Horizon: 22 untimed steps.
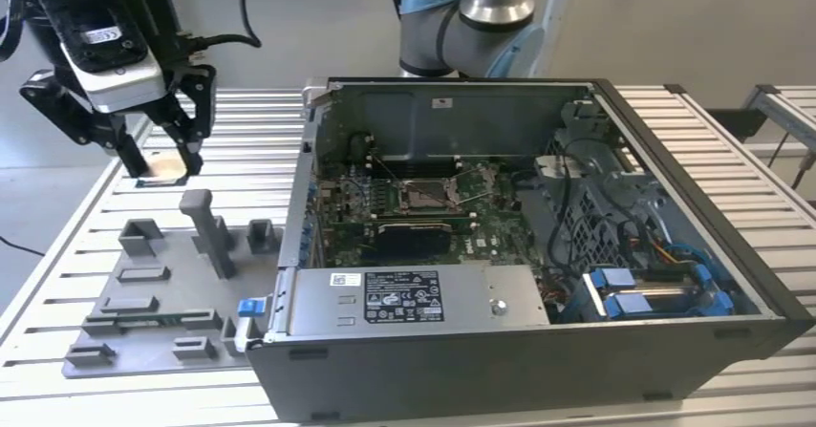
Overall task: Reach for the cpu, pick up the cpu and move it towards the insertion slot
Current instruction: 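Pick up the cpu and move it towards the insertion slot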
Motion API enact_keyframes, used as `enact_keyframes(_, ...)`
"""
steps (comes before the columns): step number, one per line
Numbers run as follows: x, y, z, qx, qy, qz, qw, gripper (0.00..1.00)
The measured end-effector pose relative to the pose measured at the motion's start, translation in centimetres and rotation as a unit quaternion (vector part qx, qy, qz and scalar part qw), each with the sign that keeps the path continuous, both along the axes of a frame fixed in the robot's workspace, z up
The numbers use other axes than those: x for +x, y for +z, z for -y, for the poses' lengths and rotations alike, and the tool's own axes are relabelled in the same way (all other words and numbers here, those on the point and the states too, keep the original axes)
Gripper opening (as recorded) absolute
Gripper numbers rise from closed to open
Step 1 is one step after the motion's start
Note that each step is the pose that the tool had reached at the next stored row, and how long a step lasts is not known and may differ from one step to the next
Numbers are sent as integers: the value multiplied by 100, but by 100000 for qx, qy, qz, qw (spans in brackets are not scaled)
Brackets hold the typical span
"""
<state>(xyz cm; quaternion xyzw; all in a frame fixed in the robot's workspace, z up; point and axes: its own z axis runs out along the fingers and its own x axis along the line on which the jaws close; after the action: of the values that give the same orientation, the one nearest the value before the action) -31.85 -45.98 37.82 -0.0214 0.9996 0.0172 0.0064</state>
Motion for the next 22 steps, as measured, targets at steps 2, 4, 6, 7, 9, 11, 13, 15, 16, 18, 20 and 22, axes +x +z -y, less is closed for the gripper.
enact_keyframes(2, 54, -1, 0, 6, -2, 3, 100000, 0)
enact_keyframes(4, 110, -1, 0, 5, -3, -3, 100000, 0)
enact_keyframes(6, 163, 0, 0, 2, -4, -8, 100000, 0)
enact_keyframes(7, 190, -1, 0, 4, -3, -7, 100000, 0)
enact_keyframes(9, 247, 0, 0, 3, -2, -13, 100000, 0)
enact_keyframes(11, 311, -1, 0, 3, -1, -15, 100000, 0)
enact_keyframes(13, 375, -1, 0, 4, -6, -22, 100000, 0)
enact_keyframes(15, 437, -1, 0, 5, -2, -26, 100000, 0)
enact_keyframes(16, 469, -1, 0, 4, -2, -28, 100000, 0)
enact_keyframes(18, 530, 0, 0, 4, -1, -36, 100000, 0)
enact_keyframes(20, 592, -1, 0, 5, -3, -37, 100000, 0)
enact_keyframes(22, 653, -1, 0, 5, -4, -39, 100000, 0)
